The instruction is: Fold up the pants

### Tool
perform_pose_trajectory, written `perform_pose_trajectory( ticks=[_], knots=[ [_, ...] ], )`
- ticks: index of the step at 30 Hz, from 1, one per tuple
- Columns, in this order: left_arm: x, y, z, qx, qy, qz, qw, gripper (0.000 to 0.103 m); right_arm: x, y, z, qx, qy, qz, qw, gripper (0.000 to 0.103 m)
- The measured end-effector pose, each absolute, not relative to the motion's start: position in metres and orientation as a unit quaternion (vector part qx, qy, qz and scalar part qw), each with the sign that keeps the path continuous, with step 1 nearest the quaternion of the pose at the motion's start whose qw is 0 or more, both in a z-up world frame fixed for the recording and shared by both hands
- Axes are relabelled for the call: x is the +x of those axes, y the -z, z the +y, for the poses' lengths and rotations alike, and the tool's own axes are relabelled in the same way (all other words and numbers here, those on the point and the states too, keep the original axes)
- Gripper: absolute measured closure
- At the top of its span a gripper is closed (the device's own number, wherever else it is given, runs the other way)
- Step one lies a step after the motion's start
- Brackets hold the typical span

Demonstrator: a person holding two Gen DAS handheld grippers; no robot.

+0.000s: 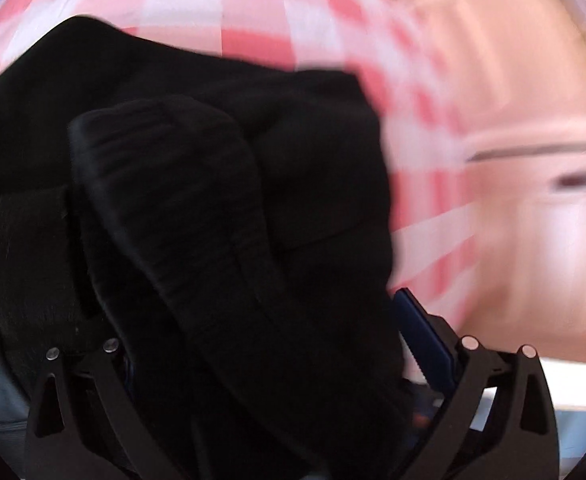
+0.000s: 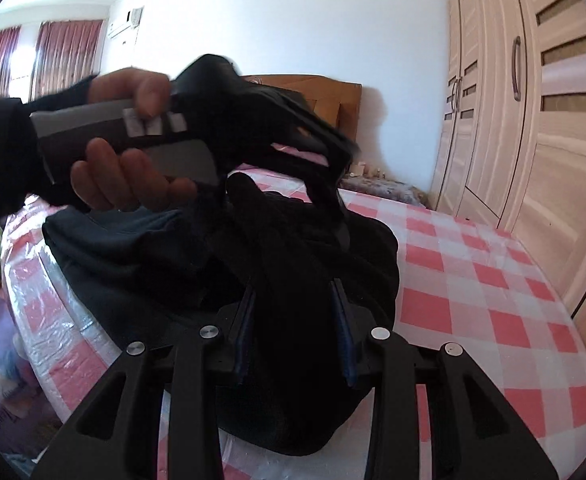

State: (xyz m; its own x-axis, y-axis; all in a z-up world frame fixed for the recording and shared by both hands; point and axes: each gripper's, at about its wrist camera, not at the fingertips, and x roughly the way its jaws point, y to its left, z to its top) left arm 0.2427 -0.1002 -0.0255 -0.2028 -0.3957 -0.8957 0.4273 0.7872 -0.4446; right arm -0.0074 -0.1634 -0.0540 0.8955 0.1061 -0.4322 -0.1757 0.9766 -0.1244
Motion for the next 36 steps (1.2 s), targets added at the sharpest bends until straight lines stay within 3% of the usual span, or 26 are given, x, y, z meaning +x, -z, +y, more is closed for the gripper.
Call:
perform_pose_trajectory(
  ticks=[1, 3, 4, 5, 14, 20, 24, 28, 31, 36],
  knots=[
    [0.234, 0.022, -0.11, 0.073, 0.311, 0.691, 0.648, 0.03, -0.008, 0.054, -0.165, -0.074, -0.067, 0.224, 0.969, 0.065],
    [0.221, 0.009, -0.119, 0.129, 0.315, 0.666, 0.664, 0.053, -0.01, 0.054, -0.174, -0.045, -0.062, 0.248, 0.966, 0.035],
    [0.216, -0.001, -0.121, 0.135, 0.323, 0.657, 0.667, 0.072, -0.013, 0.056, -0.18, -0.026, -0.051, 0.256, 0.965, 0.004],
    [0.213, -0.013, -0.124, 0.137, 0.329, 0.648, 0.673, 0.075, -0.019, 0.058, -0.186, -0.006, -0.05, 0.256, 0.965, 0.004],
    [0.18, -0.144, -0.121, 0.073, 0.388, 0.536, 0.746, 0.081, 0.008, 0.06, -0.172, 0.037, -0.059, 0.303, 0.95, 0.004],
    [0.199, -0.192, -0.017, 0.014, 0.353, 0.507, 0.786, 0.081, 0.028, 0.047, -0.115, -0.068, -0.053, 0.282, 0.956, 0.004],
    [0.221, -0.165, 0.099, -0.063, 0.304, 0.523, 0.794, 0.081, 0.036, 0.057, -0.072, -0.183, -0.017, 0.271, 0.945, 0.004],
    [0.244, -0.071, 0.205, -0.14, 0.26, 0.57, 0.767, 0.081, 0.028, 0.061, -0.048, -0.218, -0.031, 0.255, 0.942, 0.004],
    [0.256, 0.001, 0.244, -0.186, 0.247, 0.596, 0.741, 0.081, 0.034, 0.073, -0.039, -0.241, -0.037, 0.272, 0.931, 0.004],
    [0.248, 0.005, 0.261, -0.221, 0.285, 0.554, 0.75, 0.081, 0.032, 0.07, -0.044, -0.224, -0.055, 0.286, 0.93, 0.004]
  ],
)
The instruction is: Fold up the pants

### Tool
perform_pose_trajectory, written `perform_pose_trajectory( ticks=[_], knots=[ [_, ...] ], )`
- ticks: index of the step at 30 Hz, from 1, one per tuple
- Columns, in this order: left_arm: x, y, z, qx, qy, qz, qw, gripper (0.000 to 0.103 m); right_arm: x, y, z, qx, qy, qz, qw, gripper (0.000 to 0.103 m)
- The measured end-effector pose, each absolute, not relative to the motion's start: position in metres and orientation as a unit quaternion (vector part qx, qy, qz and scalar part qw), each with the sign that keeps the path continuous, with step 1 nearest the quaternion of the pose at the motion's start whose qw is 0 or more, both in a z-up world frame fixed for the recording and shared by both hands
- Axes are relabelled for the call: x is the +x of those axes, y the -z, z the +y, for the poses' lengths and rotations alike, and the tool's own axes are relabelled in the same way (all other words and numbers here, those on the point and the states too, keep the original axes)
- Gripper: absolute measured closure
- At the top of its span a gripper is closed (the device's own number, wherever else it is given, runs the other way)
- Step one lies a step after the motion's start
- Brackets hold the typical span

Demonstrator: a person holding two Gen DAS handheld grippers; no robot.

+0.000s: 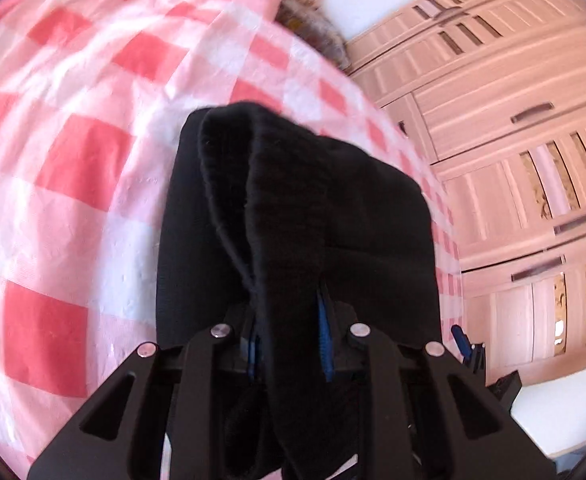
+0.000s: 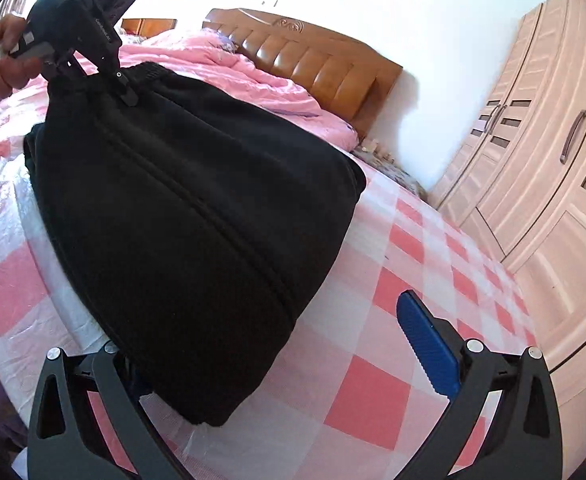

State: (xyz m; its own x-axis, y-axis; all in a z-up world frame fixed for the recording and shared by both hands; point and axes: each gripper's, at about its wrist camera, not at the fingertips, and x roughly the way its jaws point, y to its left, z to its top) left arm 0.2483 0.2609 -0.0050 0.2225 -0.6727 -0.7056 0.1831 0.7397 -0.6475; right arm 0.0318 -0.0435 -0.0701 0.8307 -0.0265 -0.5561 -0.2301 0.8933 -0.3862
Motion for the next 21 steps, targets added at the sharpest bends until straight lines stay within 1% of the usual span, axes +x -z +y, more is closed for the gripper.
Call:
perform_pose_trajectory(
  ticks=[2, 3, 4, 5, 7, 10, 13, 16, 17, 18, 19, 20, 21],
  knots=[
    [0.245, -0.001, 0.261, -0.199, 0.283, 0.551, 0.76, 0.08, 0.023, 0.062, -0.045, -0.199, -0.099, 0.289, 0.931, 0.004],
    [0.245, -0.001, 0.26, -0.187, 0.277, 0.554, 0.763, 0.075, 0.019, 0.06, -0.046, -0.188, -0.12, 0.291, 0.93, 0.004],
    [0.245, 0.002, 0.26, -0.168, 0.262, 0.559, 0.768, 0.06, 0.014, 0.056, -0.048, -0.171, -0.147, 0.294, 0.929, 0.004],
    [0.243, 0.004, 0.264, -0.146, 0.234, 0.558, 0.782, 0.037, 0.009, 0.052, -0.051, -0.15, -0.18, 0.298, 0.925, 0.004],
    [0.238, 0.002, 0.273, -0.123, 0.197, 0.549, 0.803, 0.013, -0.001, 0.04, -0.068, -0.077, -0.275, 0.3, 0.91, 0.004],
    [0.223, -0.004, 0.275, -0.091, 0.158, 0.538, 0.823, 0.012, -0.004, 0.021, -0.099, -0.004, -0.328, 0.286, 0.9, 0.004],
    [0.21, -0.012, 0.272, -0.064, 0.121, 0.529, 0.837, 0.011, 0.018, 0.008, -0.131, 0.046, -0.291, 0.279, 0.914, 0.004],
    [0.219, -0.008, 0.27, -0.065, 0.117, 0.527, 0.84, 0.002, 0.053, 0.01, -0.141, 0.091, -0.261, 0.311, 0.909, 0.004],
    [0.225, -0.002, 0.276, -0.082, 0.119, 0.538, 0.83, 0.002, 0.064, 0.012, -0.135, 0.099, -0.268, 0.317, 0.904, 0.004],
    [0.232, 0.008, 0.287, -0.132, 0.148, 0.555, 0.808, 0.002, 0.069, 0.013, -0.127, 0.099, -0.275, 0.317, 0.902, 0.004],
    [0.238, 0.017, 0.297, -0.183, 0.181, 0.564, 0.784, 0.002, 0.075, 0.015, -0.116, 0.094, -0.285, 0.318, 0.899, 0.004],
    [0.247, 0.034, 0.315, -0.264, 0.22, 0.575, 0.743, 0.002, 0.08, 0.021, -0.098, 0.078, -0.302, 0.321, 0.894, 0.004],
    [0.249, 0.045, 0.33, -0.317, 0.228, 0.573, 0.72, 0.002, 0.084, 0.03, -0.085, 0.054, -0.312, 0.331, 0.889, 0.004]
  ],
)
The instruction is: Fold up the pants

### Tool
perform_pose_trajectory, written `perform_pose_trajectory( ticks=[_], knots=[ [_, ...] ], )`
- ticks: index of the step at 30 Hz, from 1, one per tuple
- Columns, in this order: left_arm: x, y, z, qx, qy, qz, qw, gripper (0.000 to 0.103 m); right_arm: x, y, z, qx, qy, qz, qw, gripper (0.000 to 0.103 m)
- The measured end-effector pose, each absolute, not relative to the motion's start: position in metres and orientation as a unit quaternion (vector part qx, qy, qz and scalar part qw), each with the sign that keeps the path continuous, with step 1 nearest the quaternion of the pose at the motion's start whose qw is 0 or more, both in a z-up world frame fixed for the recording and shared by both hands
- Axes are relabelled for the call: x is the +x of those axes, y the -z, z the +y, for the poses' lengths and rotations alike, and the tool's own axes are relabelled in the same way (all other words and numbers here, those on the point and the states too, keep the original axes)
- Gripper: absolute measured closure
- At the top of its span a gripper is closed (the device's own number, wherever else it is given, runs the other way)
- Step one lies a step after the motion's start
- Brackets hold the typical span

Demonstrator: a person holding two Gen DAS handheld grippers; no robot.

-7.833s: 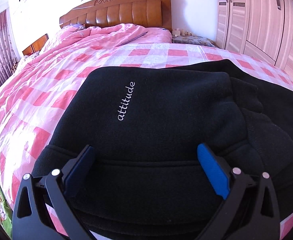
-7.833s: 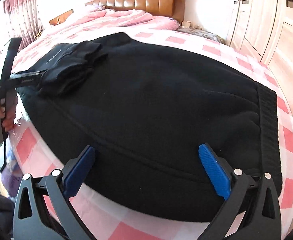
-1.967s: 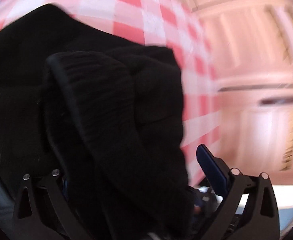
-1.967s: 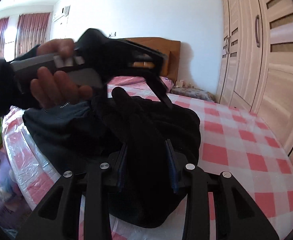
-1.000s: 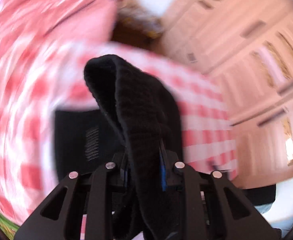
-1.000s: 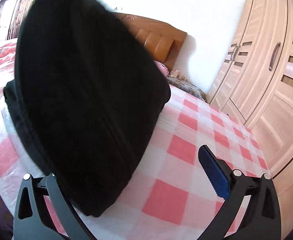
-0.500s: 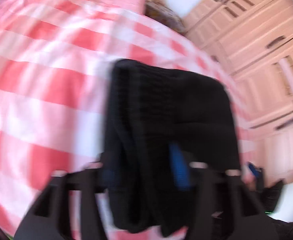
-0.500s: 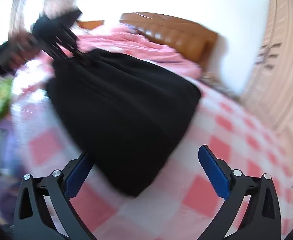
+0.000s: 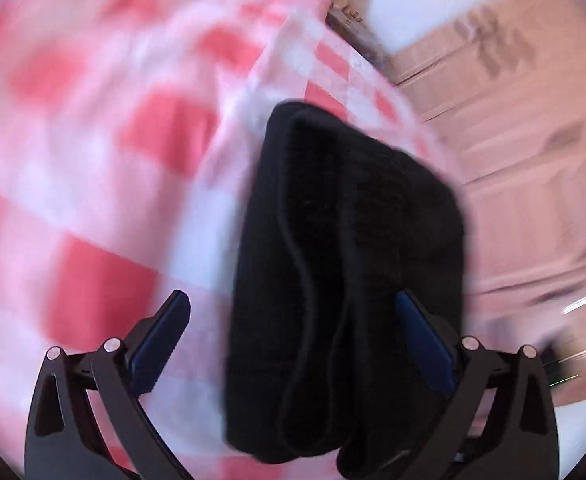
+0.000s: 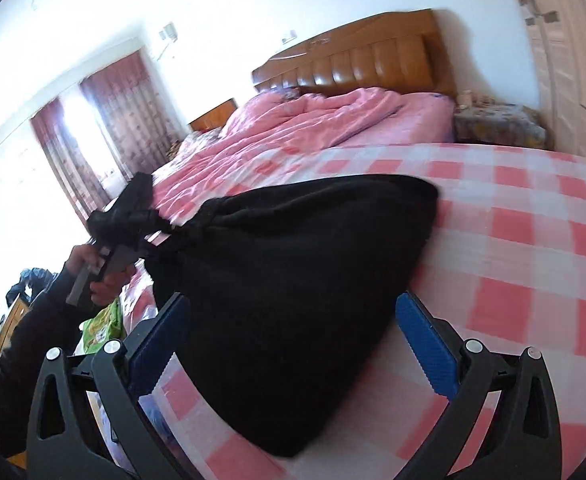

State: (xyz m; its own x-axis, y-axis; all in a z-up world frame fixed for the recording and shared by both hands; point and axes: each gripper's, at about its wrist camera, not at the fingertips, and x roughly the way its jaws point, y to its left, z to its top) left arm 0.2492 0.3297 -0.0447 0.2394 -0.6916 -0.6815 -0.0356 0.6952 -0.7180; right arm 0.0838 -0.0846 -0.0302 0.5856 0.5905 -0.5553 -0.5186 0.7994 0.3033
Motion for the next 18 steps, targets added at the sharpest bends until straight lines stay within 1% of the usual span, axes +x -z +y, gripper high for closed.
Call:
perform_pose_trajectory(
  ticks=[2, 3, 4, 5, 6, 8, 9, 11, 13, 14, 16, 17, 18],
  knots=[
    [0.246, 0.055, 0.364, -0.393, 0.199, 0.544, 0.714, 0.002, 0.089, 0.051, -0.054, -0.021, -0.301, 0.367, 0.88, 0.004],
    [0.239, 0.051, 0.381, -0.417, 0.177, 0.518, 0.726, 0.002, 0.083, 0.056, -0.043, -0.061, -0.288, 0.358, 0.886, 0.004],
    [0.23, 0.041, 0.39, -0.422, 0.15, 0.498, 0.743, 0.003, 0.079, 0.056, -0.039, -0.073, -0.296, 0.349, 0.886, 0.004],
    [0.218, 0.024, 0.392, -0.405, 0.117, 0.478, 0.77, 0.003, 0.079, 0.051, -0.042, -0.06, -0.321, 0.351, 0.878, 0.004],
    [0.205, -0.005, 0.377, -0.349, 0.117, 0.455, 0.811, 0.003, 0.082, 0.047, -0.046, -0.037, -0.343, 0.35, 0.871, 0.004],
    [0.186, -0.046, 0.332, -0.261, 0.169, 0.428, 0.848, 0.002, 0.093, 0.029, -0.068, 0.049, -0.405, 0.329, 0.852, 0.004],
    [0.176, -0.063, 0.3, -0.221, 0.207, 0.419, 0.856, 0.002, 0.1, 0.021, -0.077, 0.074, -0.412, 0.317, 0.851, 0.004],
    [0.165, -0.077, 0.249, -0.16, 0.257, 0.415, 0.858, 0.002, 0.116, 0.01, -0.094, 0.112, -0.404, 0.306, 0.855, 0.004],
    [0.162, -0.072, 0.212, -0.113, 0.27, 0.42, 0.859, 0.002, 0.148, 0.007, -0.11, 0.162, -0.39, 0.319, 0.849, 0.004],
    [0.165, -0.059, 0.196, -0.076, 0.259, 0.436, 0.859, 0.002, 0.161, 0.006, -0.113, 0.178, -0.385, 0.327, 0.845, 0.004],
    [0.168, -0.033, 0.184, -0.03, 0.22, 0.456, 0.862, 0.002, 0.19, 0.007, -0.119, 0.205, -0.365, 0.356, 0.836, 0.004],
    [0.17, -0.019, 0.184, -0.023, 0.213, 0.466, 0.858, 0.002, 0.202, 0.007, -0.117, 0.211, -0.372, 0.365, 0.827, 0.004],
    [0.166, -0.009, 0.188, -0.019, 0.217, 0.457, 0.863, 0.002, 0.216, 0.008, -0.11, 0.212, -0.385, 0.376, 0.816, 0.004]
  ],
)
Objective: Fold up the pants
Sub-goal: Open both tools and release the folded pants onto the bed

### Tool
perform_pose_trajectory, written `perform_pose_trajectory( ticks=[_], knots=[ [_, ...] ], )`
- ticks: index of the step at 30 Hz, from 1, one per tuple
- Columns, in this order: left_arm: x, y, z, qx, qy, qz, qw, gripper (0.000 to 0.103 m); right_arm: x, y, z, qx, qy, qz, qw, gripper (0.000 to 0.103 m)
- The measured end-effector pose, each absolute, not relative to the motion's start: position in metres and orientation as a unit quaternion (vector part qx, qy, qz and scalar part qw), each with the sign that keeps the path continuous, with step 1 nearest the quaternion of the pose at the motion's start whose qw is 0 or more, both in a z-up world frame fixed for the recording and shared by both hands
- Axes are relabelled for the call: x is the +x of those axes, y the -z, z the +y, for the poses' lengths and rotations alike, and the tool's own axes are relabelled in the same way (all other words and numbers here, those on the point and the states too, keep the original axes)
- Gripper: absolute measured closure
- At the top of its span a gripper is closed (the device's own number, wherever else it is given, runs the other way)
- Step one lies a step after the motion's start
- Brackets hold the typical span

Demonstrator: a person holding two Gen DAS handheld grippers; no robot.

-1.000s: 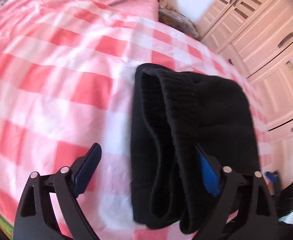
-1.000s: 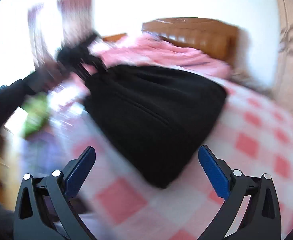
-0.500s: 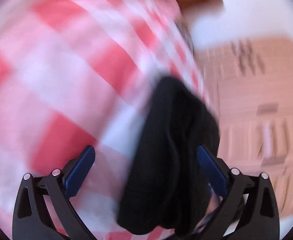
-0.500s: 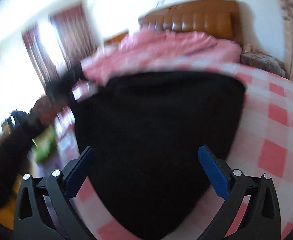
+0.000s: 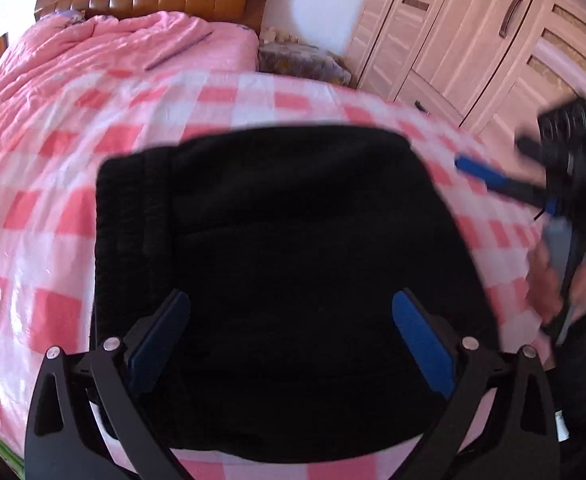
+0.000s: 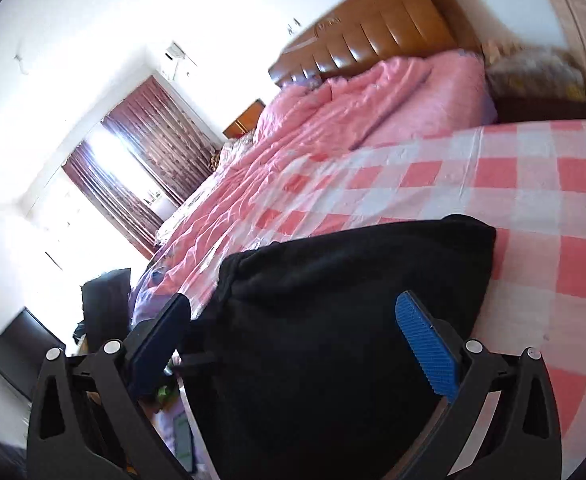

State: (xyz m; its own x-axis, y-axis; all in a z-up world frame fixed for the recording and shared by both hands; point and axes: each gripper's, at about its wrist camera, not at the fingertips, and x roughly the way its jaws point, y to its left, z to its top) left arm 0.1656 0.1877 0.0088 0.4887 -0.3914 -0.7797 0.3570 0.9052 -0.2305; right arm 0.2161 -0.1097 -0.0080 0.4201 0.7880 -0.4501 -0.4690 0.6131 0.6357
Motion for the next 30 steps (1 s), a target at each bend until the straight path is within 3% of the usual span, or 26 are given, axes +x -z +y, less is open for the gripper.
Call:
perform_pose_trajectory(
  ticks=[5, 9, 14, 17, 20, 24, 30],
  knots=[
    [0.151, 0.003, 0.199, -0.013, 0.237, 0.41, 0.881, 0.002, 0.273, 0.04, -0.07, 0.094, -0.321, 0.458, 0.824, 0.004],
    [0.159, 0.005, 0.196, -0.014, 0.231, 0.414, 0.881, 0.002, 0.287, 0.05, -0.084, 0.169, -0.285, 0.468, 0.819, 0.004],
    [0.158, 0.005, 0.195, -0.015, 0.223, 0.403, 0.887, 0.002, 0.25, 0.007, -0.027, 0.139, -0.418, 0.445, 0.78, 0.004],
    [0.157, 0.005, 0.196, -0.021, 0.223, 0.397, 0.89, 0.002, 0.259, 0.021, 0.019, 0.172, -0.5, 0.49, 0.693, 0.004],
    [0.154, 0.002, 0.2, -0.039, 0.227, 0.396, 0.889, 0.002, 0.288, 0.052, 0.039, 0.153, -0.451, 0.531, 0.701, 0.007],
    [0.158, 0.002, 0.198, -0.036, 0.219, 0.401, 0.889, 0.002, 0.305, 0.045, 0.038, 0.213, -0.437, 0.55, 0.679, 0.004],
    [0.154, 0.004, 0.188, -0.007, 0.201, 0.402, 0.893, 0.002, 0.289, 0.029, 0.036, 0.227, -0.493, 0.519, 0.66, 0.004]
  ],
)
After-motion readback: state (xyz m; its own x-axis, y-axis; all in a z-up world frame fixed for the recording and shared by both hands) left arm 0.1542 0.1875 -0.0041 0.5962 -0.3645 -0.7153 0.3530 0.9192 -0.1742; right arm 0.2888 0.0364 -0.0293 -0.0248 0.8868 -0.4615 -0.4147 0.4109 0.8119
